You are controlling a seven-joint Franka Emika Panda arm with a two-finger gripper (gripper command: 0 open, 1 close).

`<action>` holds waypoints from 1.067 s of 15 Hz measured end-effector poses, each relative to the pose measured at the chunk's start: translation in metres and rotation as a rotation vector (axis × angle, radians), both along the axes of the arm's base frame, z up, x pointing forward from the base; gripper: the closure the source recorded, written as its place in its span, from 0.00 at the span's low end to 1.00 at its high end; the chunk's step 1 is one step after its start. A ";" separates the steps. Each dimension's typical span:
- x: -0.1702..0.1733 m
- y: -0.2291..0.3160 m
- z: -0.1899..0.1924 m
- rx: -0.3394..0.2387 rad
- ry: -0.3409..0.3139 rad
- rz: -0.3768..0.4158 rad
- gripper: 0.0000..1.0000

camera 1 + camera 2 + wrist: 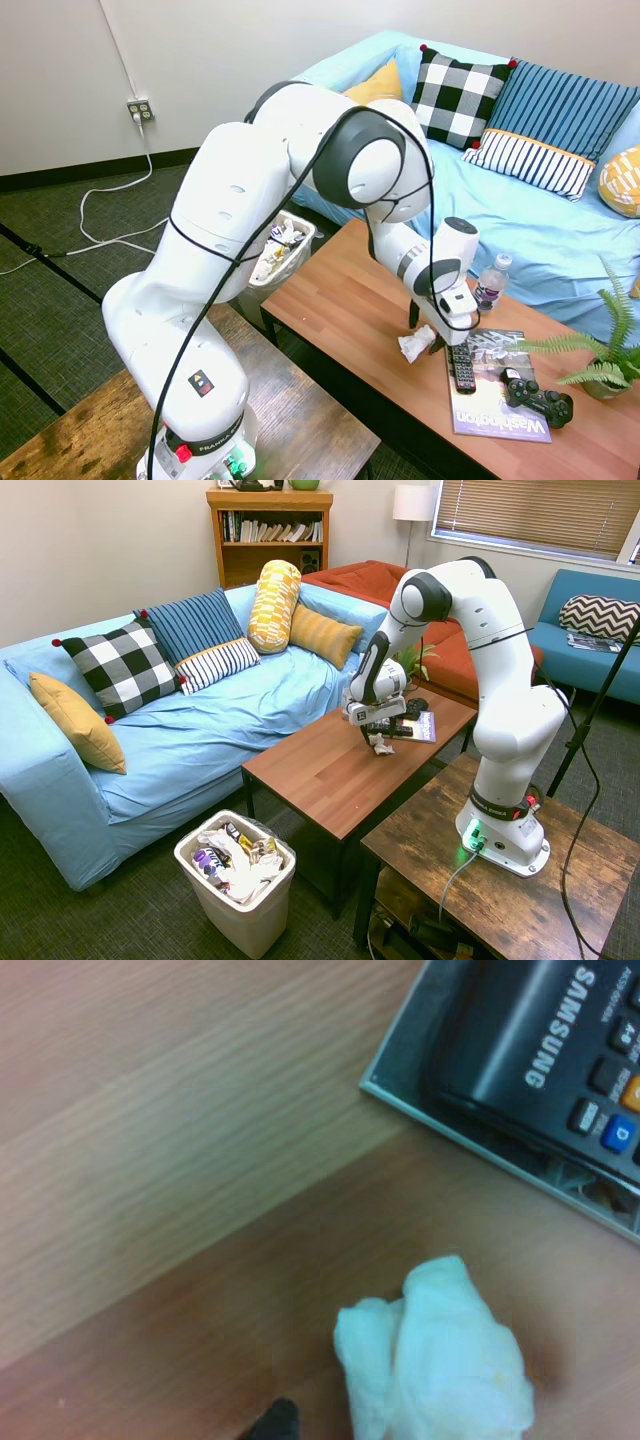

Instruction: Throw the tissue in the trash bin

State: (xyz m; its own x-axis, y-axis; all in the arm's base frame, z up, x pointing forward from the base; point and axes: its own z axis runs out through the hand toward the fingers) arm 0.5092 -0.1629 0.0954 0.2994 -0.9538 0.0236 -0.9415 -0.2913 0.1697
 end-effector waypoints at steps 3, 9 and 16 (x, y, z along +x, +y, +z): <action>0.002 -0.001 -0.006 0.007 0.001 -0.001 1.00; 0.006 0.002 -0.008 0.021 -0.007 -0.004 1.00; 0.005 0.001 -0.009 0.036 -0.009 0.004 1.00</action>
